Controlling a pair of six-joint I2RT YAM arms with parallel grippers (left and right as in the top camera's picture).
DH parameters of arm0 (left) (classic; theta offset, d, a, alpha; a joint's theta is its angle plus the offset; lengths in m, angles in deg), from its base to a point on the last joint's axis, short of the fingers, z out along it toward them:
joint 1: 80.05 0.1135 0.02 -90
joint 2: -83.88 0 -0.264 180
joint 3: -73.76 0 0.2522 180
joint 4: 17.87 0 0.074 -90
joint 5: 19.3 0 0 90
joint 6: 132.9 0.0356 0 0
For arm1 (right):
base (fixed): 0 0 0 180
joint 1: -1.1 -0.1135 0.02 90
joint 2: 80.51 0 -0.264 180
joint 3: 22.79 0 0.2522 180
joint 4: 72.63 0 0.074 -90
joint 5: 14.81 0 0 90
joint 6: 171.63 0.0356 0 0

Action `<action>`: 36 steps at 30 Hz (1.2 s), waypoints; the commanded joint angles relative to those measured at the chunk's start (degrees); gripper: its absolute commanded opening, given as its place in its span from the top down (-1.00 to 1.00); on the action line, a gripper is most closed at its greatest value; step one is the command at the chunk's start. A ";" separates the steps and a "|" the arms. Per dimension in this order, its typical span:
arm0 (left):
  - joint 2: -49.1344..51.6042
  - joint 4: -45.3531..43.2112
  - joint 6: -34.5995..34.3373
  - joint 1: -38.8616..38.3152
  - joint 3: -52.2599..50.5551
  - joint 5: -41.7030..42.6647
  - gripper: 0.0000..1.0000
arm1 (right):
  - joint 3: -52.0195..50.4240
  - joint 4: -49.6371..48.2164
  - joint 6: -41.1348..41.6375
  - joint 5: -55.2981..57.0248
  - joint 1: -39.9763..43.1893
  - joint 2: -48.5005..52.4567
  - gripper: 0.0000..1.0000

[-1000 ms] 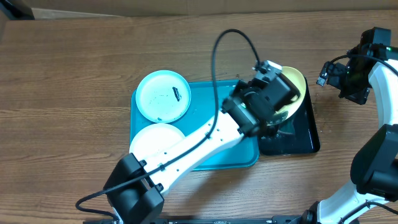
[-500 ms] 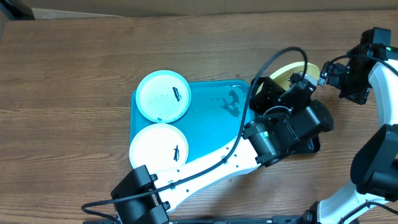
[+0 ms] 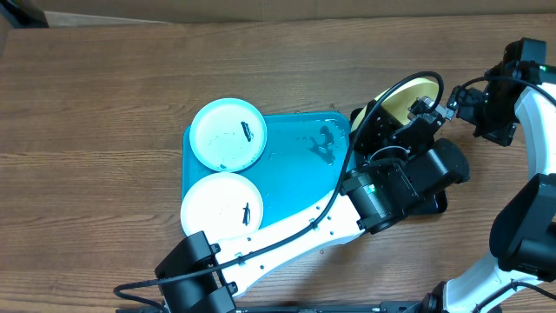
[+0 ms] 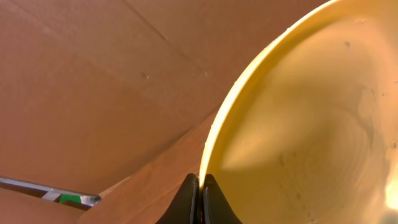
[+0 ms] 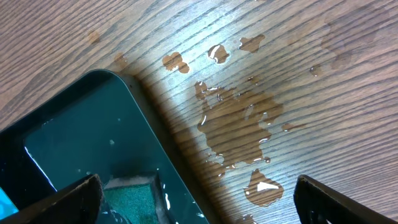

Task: Clean dirty plates on tray and stack at the side
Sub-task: 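Lift yellow plate with left gripper and tilt it over black tray, then carry yellow plate left and set it on the table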

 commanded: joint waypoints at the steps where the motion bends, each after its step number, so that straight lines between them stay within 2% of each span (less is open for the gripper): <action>1: 0.31 -0.07 -1.68 -0.07 1.44 -0.57 0.92 | 0.46 -0.15 0.22 0.35 0.11 -1.22 -1.00; 2: 0.31 0.22 -3.45 -0.13 1.44 -0.31 0.92 | 0.46 -0.13 0.22 0.35 0.11 -1.22 -1.00; 6: 0.31 0.57 -2.91 -0.44 1.44 -0.07 0.92 | 0.46 -0.15 0.24 0.35 0.11 -1.22 -1.00; 9: 0.31 2.05 -7.13 -0.07 1.44 3.13 0.92 | 0.46 -0.15 0.22 0.35 0.11 -1.22 -1.00; 13: 0.31 3.21 -7.93 0.35 1.44 3.54 0.92 | 0.46 -0.13 0.24 0.35 0.11 -1.20 -1.00; 17: 0.31 4.61 -12.22 1.75 1.44 5.31 0.92 | 0.46 -0.15 0.24 0.35 0.11 -1.20 -1.00; 21: 0.31 9.38 -20.02 3.52 1.44 9.40 0.92 | 0.46 -0.15 0.22 0.35 0.11 -1.20 -1.00; 23: 0.31 12.79 -24.98 5.38 1.44 18.01 0.92 | 0.46 -0.13 0.22 0.35 0.11 -1.20 -1.00; 24: 0.31 14.95 -28.00 7.63 1.44 26.77 0.92 | 0.46 -0.15 0.22 0.35 0.11 -1.20 -1.00; 27: 0.31 17.33 -32.50 12.52 1.44 38.99 0.92 | 0.46 -0.15 0.22 0.35 0.11 -1.22 -1.00; 32: 0.24 18.45 -33.97 24.59 1.53 64.63 0.92 | 0.46 -0.15 0.24 0.35 0.11 -1.20 -1.00; 36: 0.24 19.69 -35.45 38.23 1.53 84.52 0.92 | 0.46 -0.13 0.22 0.35 0.11 -1.22 -1.00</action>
